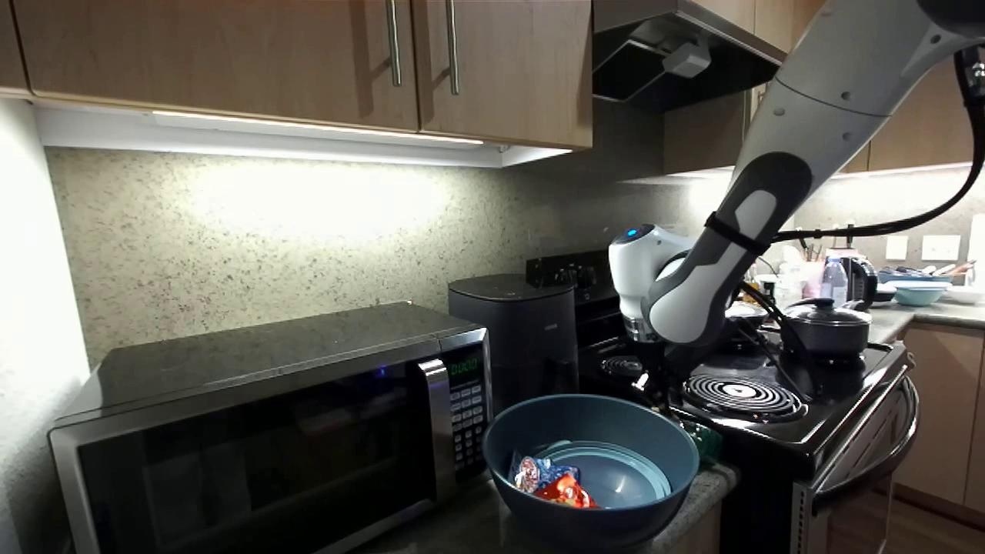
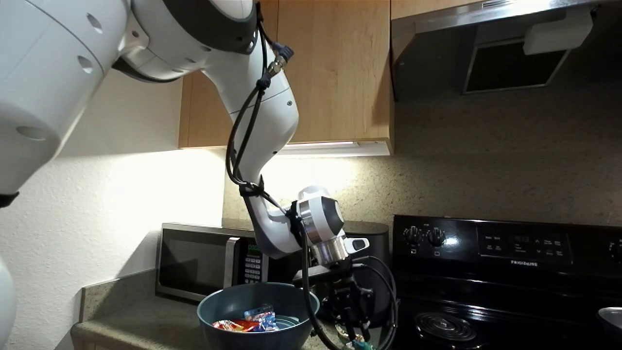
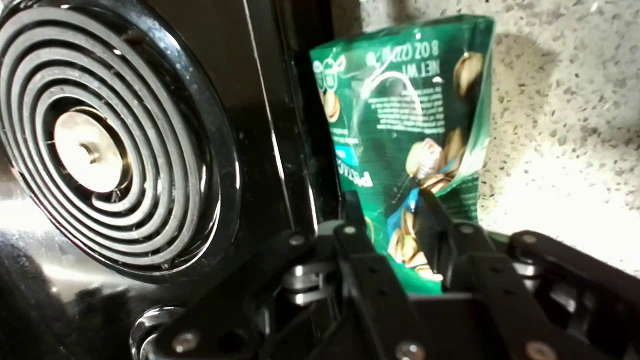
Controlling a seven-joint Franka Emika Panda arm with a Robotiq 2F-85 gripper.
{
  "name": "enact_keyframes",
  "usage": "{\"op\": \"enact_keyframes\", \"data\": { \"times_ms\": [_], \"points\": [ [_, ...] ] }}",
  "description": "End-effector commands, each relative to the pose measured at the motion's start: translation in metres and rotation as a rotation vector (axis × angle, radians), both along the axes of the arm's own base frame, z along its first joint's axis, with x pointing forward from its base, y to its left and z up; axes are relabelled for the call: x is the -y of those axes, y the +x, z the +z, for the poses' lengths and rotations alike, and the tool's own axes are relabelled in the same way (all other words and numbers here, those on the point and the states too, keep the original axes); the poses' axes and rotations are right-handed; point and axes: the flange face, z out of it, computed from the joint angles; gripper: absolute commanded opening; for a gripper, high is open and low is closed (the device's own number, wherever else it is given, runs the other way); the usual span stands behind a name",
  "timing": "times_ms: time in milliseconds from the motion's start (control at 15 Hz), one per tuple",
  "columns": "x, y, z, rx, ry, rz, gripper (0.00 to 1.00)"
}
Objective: Remove the green, red and blue sachets from the bowl, respectively
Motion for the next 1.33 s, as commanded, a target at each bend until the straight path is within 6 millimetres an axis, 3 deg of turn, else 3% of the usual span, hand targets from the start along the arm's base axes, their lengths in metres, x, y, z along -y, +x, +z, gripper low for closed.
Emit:
{"op": "enact_keyframes", "data": {
  "times_ms": [0, 333, 400, 600, 867, 1067, 1267],
  "points": [
    [0.002, 0.005, 0.007, 0.011, 0.014, -0.023, 0.65],
    [-0.01, 0.007, 0.027, 0.026, 0.033, -0.034, 0.96],
    [-0.016, 0.006, 0.034, 0.023, 0.038, -0.025, 0.99],
    [-0.045, 0.001, 0.059, 0.023, 0.064, 0.046, 1.0],
    [-0.097, 0.003, 0.087, 0.016, 0.069, 0.172, 1.0],
    [-0.139, 0.009, 0.086, -0.023, 0.068, 0.265, 1.0],
    [-0.173, 0.008, 0.066, -0.087, 0.101, 0.397, 1.0]
  ]
}}
